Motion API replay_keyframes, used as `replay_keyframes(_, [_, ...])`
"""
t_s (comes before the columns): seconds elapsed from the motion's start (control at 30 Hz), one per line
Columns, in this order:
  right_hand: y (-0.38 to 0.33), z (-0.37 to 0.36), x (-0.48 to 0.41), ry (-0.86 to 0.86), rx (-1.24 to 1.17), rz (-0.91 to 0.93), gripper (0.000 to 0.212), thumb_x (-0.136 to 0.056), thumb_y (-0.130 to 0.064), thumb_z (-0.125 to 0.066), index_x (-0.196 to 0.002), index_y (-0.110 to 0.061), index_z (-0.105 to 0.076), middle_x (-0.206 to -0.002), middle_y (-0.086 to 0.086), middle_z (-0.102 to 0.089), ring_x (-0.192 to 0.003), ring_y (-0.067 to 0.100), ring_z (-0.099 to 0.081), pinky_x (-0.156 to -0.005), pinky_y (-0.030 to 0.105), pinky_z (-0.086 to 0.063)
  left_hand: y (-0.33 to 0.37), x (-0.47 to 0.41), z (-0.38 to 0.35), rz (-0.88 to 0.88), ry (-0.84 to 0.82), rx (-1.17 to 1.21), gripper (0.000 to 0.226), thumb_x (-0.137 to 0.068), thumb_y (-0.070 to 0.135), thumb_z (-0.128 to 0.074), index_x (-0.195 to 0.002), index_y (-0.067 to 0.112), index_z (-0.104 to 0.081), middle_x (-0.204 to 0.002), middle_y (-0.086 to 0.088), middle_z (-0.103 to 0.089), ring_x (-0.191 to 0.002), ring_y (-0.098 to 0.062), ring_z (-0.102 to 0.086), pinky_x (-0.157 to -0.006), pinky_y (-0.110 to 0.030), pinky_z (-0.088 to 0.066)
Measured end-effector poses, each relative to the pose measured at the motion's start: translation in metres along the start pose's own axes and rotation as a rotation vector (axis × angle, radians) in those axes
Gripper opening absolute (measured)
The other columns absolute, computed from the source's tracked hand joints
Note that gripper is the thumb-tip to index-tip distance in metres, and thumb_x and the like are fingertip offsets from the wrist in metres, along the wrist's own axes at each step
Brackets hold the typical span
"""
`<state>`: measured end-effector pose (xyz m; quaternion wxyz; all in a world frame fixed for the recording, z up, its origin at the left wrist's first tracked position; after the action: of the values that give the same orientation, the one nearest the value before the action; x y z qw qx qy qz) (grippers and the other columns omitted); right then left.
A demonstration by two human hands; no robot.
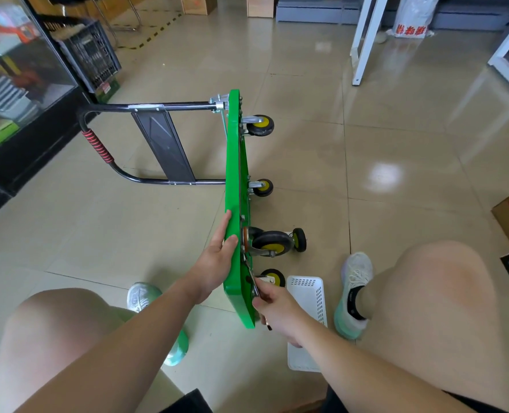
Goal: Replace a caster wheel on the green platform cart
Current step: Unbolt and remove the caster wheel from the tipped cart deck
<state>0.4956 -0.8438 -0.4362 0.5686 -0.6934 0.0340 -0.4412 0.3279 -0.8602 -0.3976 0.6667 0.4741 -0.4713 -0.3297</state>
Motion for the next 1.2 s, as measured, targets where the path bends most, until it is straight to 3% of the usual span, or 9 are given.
replay_keyframes(0.1, [0.006, -0.003, 0.001, -0.008, -0.061, -0.002, 0.046, -0.104, -0.013, -0.05, -0.14, -0.041, -0.056, -0.108, -0.012, -0.072, -0.079, 0.011, -0.059, -0.068, 0.021, -0.048, 0.0, -0.001, 0.001, -0.002, 0.013, 0.01, 0.052, -0.112, 0.035, -0.034, -0.127, 0.084, -0.025, -0.155, 0.006, -0.045, -0.128, -0.019, -0.059, -0.109, -0.047, -0.05])
replay_keyframes(0.23, [0.003, -0.001, 0.007, -0.047, -0.155, -0.003, 0.036, -0.102, -0.007, -0.054, -0.129, -0.026, -0.066, -0.085, 0.003, -0.064, -0.064, 0.015, -0.056, -0.061, 0.024, -0.051, -0.003, -0.001, 0.0, -0.003, 0.029, 0.019, 0.054, -0.111, 0.036, -0.035, -0.12, 0.089, -0.028, -0.151, 0.005, -0.05, -0.124, -0.022, -0.063, -0.106, -0.048, -0.052])
replay_keyframes(0.4, [-0.007, 0.003, 0.018, -0.099, -0.206, -0.062, 0.028, -0.099, -0.007, -0.059, -0.121, -0.018, -0.071, -0.088, 0.005, -0.067, -0.064, 0.015, -0.063, -0.068, 0.029, -0.054, -0.004, -0.002, -0.001, -0.013, 0.028, 0.024, 0.052, -0.11, 0.04, -0.036, -0.123, 0.089, -0.026, -0.152, 0.004, -0.05, -0.125, -0.023, -0.063, -0.106, -0.05, -0.052])
replay_keyframes(0.67, [-0.024, 0.003, 0.029, -0.082, -0.317, -0.096, 0.021, -0.101, -0.009, -0.056, -0.116, -0.006, -0.07, -0.079, 0.002, -0.065, -0.062, 0.016, -0.056, -0.066, 0.029, -0.045, -0.002, 0.0, -0.001, -0.003, 0.034, 0.025, 0.054, -0.111, 0.038, -0.035, -0.117, 0.091, -0.027, -0.152, 0.003, -0.05, -0.124, -0.024, -0.063, -0.106, -0.049, -0.052])
replay_keyframes(0.87, [-0.036, 0.005, 0.023, -0.084, -0.434, -0.099, 0.016, -0.099, -0.01, -0.059, -0.111, -0.003, -0.069, -0.076, 0.004, -0.065, -0.058, 0.016, -0.055, -0.062, 0.03, -0.042, -0.001, 0.001, -0.002, 0.003, 0.04, 0.03, 0.056, -0.112, 0.036, -0.036, -0.116, 0.091, -0.028, -0.15, 0.003, -0.052, -0.122, -0.023, -0.065, -0.104, -0.05, -0.053])
replay_keyframes(1.2, [-0.057, 0.001, 0.023, -0.141, -0.353, -0.102, 0.012, -0.101, -0.015, -0.058, -0.094, -0.007, -0.063, -0.073, 0.004, -0.06, -0.055, 0.014, -0.057, -0.053, 0.027, -0.043, -0.002, 0.0, -0.001, 0.012, 0.053, 0.013, 0.052, -0.112, 0.036, -0.036, -0.125, 0.086, -0.027, -0.14, 0.011, -0.059, -0.119, -0.019, -0.065, -0.106, -0.046, -0.052])
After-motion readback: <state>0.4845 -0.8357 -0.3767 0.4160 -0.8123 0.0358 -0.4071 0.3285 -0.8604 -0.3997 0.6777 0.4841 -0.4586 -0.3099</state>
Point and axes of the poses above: each hand's wrist, its own x-axis away from the middle knuckle, its own z-axis out of the back of the hand, y = z × x, the point moved 2 cm from there along -x, towards the middle knuckle
